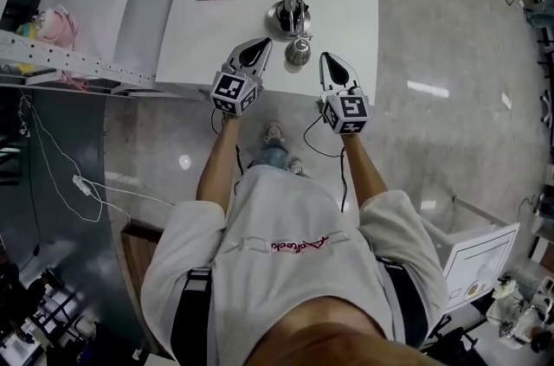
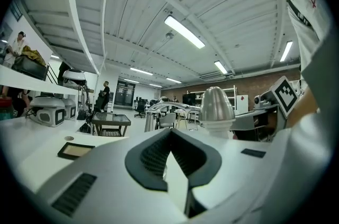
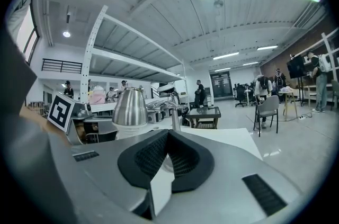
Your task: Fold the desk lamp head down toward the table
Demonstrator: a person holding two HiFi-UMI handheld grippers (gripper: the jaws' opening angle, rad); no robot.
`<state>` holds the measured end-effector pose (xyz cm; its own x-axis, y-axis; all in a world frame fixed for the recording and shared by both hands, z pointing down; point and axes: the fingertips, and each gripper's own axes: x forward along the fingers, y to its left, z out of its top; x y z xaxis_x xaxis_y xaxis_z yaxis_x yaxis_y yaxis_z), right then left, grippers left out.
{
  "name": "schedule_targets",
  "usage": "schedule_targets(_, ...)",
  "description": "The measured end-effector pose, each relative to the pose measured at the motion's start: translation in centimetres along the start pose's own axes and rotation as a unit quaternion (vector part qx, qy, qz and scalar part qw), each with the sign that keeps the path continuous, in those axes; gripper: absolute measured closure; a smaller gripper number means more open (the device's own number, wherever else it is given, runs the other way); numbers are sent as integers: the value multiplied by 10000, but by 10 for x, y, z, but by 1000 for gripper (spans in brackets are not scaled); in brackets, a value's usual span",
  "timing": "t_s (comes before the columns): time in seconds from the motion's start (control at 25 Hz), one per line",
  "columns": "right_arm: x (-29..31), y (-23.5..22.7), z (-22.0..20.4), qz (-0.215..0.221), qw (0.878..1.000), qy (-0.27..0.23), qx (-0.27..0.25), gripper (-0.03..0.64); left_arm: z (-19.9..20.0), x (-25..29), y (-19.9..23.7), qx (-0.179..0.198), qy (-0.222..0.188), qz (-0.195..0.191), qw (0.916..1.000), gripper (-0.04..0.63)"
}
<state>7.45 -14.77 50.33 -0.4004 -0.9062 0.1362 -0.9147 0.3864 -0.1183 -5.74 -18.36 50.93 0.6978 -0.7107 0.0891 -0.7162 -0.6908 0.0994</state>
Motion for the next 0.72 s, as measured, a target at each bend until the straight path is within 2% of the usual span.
schedule_targets(0.48, -68, 33, -8, 175, 9998, -76, -15, 603, -12, -59, -69, 51, 21, 168, 9998, 569)
schedule_targets(0.72, -85, 42, -9, 202, 9997, -119, -5, 603, -10, -73, -83, 104, -35, 235, 9997, 569)
